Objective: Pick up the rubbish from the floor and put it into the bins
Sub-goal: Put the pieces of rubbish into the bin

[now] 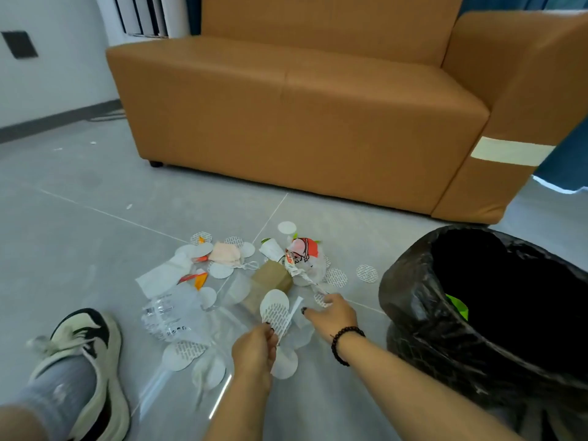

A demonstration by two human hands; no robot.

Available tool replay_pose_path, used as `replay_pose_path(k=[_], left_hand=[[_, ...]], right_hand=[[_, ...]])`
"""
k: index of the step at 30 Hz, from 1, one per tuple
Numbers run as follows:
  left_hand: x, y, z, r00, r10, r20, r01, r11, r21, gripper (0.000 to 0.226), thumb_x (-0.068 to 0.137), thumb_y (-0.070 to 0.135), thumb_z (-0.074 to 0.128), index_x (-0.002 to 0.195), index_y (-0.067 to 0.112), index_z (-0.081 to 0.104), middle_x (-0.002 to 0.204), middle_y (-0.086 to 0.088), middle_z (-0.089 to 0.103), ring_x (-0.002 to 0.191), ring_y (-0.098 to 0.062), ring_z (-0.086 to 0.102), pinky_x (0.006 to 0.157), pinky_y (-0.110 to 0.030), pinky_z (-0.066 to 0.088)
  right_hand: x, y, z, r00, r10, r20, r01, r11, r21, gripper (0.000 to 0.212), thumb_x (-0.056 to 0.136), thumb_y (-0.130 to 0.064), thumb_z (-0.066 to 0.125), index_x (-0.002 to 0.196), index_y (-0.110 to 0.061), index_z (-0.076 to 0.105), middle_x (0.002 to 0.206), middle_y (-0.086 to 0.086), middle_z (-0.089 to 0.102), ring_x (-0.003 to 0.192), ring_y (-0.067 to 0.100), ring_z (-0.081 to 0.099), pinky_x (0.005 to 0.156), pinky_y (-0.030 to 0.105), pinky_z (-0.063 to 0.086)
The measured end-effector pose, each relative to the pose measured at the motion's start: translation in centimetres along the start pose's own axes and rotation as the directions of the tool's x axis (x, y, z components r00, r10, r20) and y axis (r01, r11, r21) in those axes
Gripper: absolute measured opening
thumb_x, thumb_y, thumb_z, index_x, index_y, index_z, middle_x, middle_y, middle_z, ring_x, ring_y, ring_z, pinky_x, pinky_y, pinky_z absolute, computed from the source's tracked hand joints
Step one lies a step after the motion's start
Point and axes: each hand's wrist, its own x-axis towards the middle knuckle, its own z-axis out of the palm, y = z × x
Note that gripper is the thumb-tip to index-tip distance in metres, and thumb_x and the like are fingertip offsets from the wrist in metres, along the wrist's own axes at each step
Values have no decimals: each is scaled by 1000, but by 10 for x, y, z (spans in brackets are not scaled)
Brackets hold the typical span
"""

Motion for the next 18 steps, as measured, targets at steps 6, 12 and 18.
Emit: replay_pose_path(k=[6,12,18], left_hand=[[5,1,-5,996,83,25,-86,982,168,17,82,2,51,71,4,63,64,-10,57,58,-18,46,55,-27,38],[-4,4,2,967,244,70,-252,891,377,12,84,6,52,79,4,63,73,-9,62,68,-22,55,67,-33,46],[-41,22,21,907,343,244,-420,749,512,13,79,12,52,67,10,58,69,-5,61,70,-21,58,68,-29,44]], right_hand=[[4,4,32,992,-86,-89,78,993,-84,35,92,-20,52,58,-19,43,69,1,55,76,18,54,65,24,44],[1,-38,-16,932,-323,-161,275,924,-265,33,90,-16,46,58,-19,40,78,11,59,74,25,54,64,27,42],[-22,-77,-95,871,-455,-188,385,868,-314,29,85,-15,47,56,-16,45,72,7,59,73,27,57,64,31,50]])
